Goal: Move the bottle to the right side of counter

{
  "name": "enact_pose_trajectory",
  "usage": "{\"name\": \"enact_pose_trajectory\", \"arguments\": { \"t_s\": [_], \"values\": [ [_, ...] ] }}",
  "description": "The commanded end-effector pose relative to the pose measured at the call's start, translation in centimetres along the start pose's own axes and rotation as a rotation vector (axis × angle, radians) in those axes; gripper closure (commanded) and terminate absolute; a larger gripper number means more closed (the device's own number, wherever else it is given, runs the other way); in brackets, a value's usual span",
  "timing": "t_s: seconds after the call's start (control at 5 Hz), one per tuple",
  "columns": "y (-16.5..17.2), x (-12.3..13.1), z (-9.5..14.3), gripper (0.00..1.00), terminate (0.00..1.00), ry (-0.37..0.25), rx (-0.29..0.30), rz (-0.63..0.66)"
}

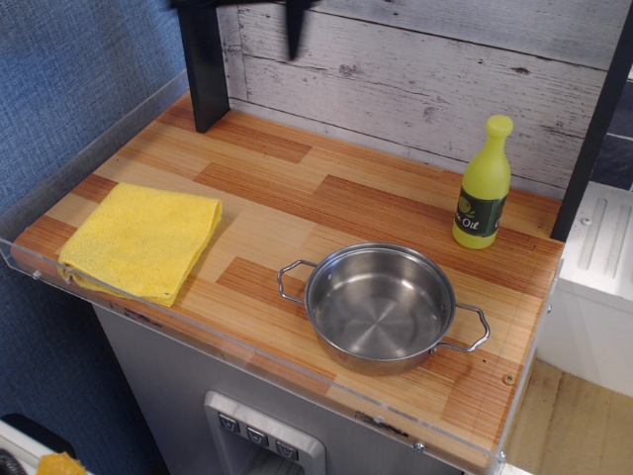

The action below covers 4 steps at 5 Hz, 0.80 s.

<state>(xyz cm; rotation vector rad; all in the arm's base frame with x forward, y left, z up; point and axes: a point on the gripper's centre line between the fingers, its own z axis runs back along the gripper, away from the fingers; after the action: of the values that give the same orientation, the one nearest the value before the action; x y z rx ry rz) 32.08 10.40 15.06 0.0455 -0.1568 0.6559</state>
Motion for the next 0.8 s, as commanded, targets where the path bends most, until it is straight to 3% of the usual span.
{"name": "enact_pose_trajectory", "arguments": {
  "t_s": [0.0,0.2,0.4,0.6],
  "values": [
    [8.2,-2.4,-2.5,0.00,0.00,-0.043,0.046,0.111],
    [10.7,-2.1,-5.6,0.00,0.00,0.014,0.095,0.176],
    [12.0,-2.6,-8.2,0.00,0.00,0.014,0.106,0.198],
    [12.0,-2.6,-8.2,0.00,0.00,0.014,0.106,0.198]
  ]
}}
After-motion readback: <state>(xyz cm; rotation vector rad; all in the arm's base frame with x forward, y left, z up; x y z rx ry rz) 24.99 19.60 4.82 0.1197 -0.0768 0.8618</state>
